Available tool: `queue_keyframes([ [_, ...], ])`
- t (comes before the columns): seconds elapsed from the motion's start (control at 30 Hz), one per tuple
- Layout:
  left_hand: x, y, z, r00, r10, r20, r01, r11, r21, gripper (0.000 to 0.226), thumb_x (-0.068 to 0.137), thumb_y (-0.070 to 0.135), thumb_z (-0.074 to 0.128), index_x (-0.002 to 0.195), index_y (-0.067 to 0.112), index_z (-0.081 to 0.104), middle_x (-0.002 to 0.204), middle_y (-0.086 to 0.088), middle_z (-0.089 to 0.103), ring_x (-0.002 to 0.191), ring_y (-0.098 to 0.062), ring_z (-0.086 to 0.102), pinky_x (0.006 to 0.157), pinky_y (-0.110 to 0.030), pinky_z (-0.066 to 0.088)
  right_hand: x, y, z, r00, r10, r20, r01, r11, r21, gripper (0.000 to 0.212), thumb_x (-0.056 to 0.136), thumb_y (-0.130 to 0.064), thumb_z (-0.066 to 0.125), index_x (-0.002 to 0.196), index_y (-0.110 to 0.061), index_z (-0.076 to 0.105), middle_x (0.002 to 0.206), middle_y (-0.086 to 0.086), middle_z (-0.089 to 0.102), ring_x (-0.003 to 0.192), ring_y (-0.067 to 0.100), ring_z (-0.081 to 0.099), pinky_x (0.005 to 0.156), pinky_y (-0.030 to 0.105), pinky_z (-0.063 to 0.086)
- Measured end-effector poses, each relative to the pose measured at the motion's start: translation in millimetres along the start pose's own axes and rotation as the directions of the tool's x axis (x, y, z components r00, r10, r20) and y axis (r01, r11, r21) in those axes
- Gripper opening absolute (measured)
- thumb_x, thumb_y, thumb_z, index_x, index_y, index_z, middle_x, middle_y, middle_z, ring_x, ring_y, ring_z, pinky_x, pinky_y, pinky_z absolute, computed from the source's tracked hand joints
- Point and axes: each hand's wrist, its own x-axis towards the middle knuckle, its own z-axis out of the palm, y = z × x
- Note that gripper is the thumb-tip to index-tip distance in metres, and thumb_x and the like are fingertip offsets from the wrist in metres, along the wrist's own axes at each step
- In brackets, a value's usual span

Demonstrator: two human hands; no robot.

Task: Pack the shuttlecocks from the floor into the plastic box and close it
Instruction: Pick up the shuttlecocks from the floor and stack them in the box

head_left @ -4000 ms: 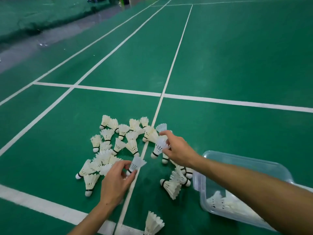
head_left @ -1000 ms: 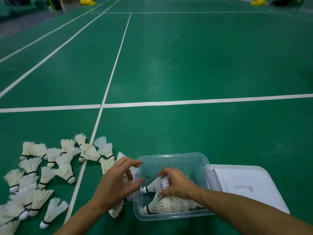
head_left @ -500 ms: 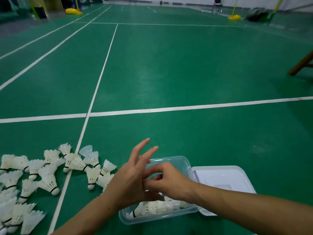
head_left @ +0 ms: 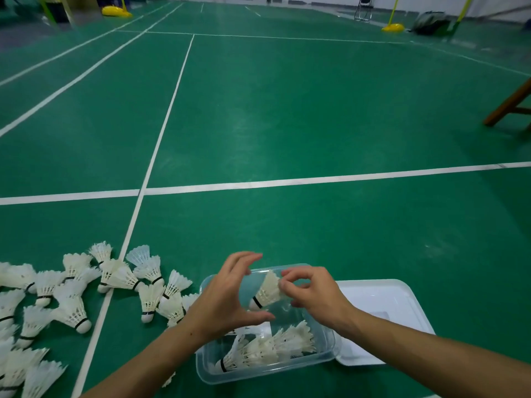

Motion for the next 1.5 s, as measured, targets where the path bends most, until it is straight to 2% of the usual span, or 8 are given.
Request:
queue_keyframes([
  [0.17, -13, -16, 25, 0.994, -0.081, 0.070, 0.083, 0.996, -0.029, 0.071, 0.076, 0.061, 0.084, 0.137, 0.038, 0.056, 0.128, 0.029, 0.054, 0.110, 0.002, 0.058, 0.092, -0.022, 0.054, -8, 24, -3, 0.996, 0.043, -0.076, -0.050, 0.995, -0.091, 0.015, 0.095, -0.022, 0.077, 0.080, -0.026, 0.078, 0.100, -0.013, 0.076, 0.087, 0.017, 0.078, 0.075, 0.046, 0.066],
  [0.3, -3, -25, 41, 0.969, -0.163, 0.186, 0.164, 0.986, 0.009, 0.071, 0.076, 0.054, 0.085, 0.138, 0.044, 0.052, 0.135, 0.029, 0.051, 0.116, 0.010, 0.051, 0.102, -0.021, 0.050, -13, 31, 1, 0.989, 0.041, -0.141, -0.064, 0.985, -0.163, 0.011, 0.092, -0.019, 0.077, 0.082, -0.024, 0.076, 0.100, -0.010, 0.075, 0.082, 0.012, 0.077, 0.070, 0.039, 0.066],
  [0.47, 17, -35, 52, 0.928, -0.259, 0.269, 0.254, 0.966, 0.052, 0.073, 0.078, 0.039, 0.090, 0.141, 0.039, 0.053, 0.139, 0.021, 0.055, 0.126, -0.003, 0.051, 0.110, -0.028, 0.046, -12, 37, 11, 0.982, 0.019, -0.190, -0.075, 0.953, -0.294, 0.008, 0.091, -0.025, 0.073, 0.082, -0.027, 0.074, 0.089, -0.010, 0.076, 0.078, 0.008, 0.074, 0.071, 0.035, 0.064],
  [0.6, 19, -47, 64, 0.903, -0.293, 0.315, 0.266, 0.956, 0.127, 0.076, 0.077, 0.037, 0.091, 0.143, 0.037, 0.054, 0.144, 0.019, 0.056, 0.131, -0.005, 0.050, 0.114, -0.029, 0.043, -10, 40, 22, 0.973, 0.004, -0.231, -0.097, 0.915, -0.392, 0.009, 0.092, -0.027, 0.072, 0.084, -0.025, 0.076, 0.088, -0.012, 0.072, 0.075, 0.007, 0.068, 0.063, 0.020, 0.053],
  [0.77, 20, -50, 67, 0.899, -0.322, 0.297, 0.262, 0.938, 0.227, 0.064, 0.085, 0.015, 0.082, 0.141, 0.033, 0.056, 0.136, 0.012, 0.064, 0.123, -0.007, 0.059, 0.106, -0.027, 0.051, -2, 49, 34, 0.968, 0.044, -0.246, -0.142, 0.906, -0.399, 0.009, 0.095, -0.025, 0.068, 0.088, -0.023, 0.074, 0.089, -0.009, 0.071, 0.066, 0.006, 0.062, 0.055, 0.018, 0.045],
  [1.03, 16, -48, 66, 0.888, -0.340, 0.310, 0.296, 0.938, 0.179, 0.065, 0.088, 0.004, 0.076, 0.144, 0.027, 0.051, 0.117, 0.011, 0.060, 0.108, -0.004, 0.057, 0.095, -0.014, 0.051, 10, 66, 51, 0.965, 0.078, -0.249, -0.166, 0.919, -0.358, 0.008, 0.096, -0.024, 0.068, 0.090, -0.023, 0.074, 0.091, -0.009, 0.070, 0.080, 0.007, 0.066, 0.075, 0.029, 0.060],
  [1.23, 11, -45, 60, 0.906, -0.313, 0.284, 0.276, 0.947, 0.162, 0.065, 0.090, 0.007, 0.076, 0.143, 0.034, 0.050, 0.120, 0.018, 0.050, 0.107, 0.000, 0.052, 0.087, -0.007, 0.046, 16, 70, 55, 0.978, 0.138, -0.155, -0.179, 0.937, -0.300, 0.005, 0.098, -0.027, 0.070, 0.095, -0.026, 0.074, 0.092, -0.013, 0.073, 0.087, 0.005, 0.068, 0.087, 0.029, 0.060],
  [1.5, 9, -45, 56, 0.904, -0.308, 0.297, 0.274, 0.950, 0.152, 0.069, 0.086, 0.008, 0.080, 0.142, 0.036, 0.051, 0.132, 0.014, 0.045, 0.121, -0.006, 0.051, 0.104, -0.020, 0.049, 23, 70, 60, 0.983, 0.183, 0.023, -0.175, 0.962, -0.210, 0.011, 0.102, -0.023, 0.068, 0.108, -0.015, 0.074, 0.100, -0.003, 0.074, 0.094, 0.011, 0.070, 0.084, 0.025, 0.060],
])
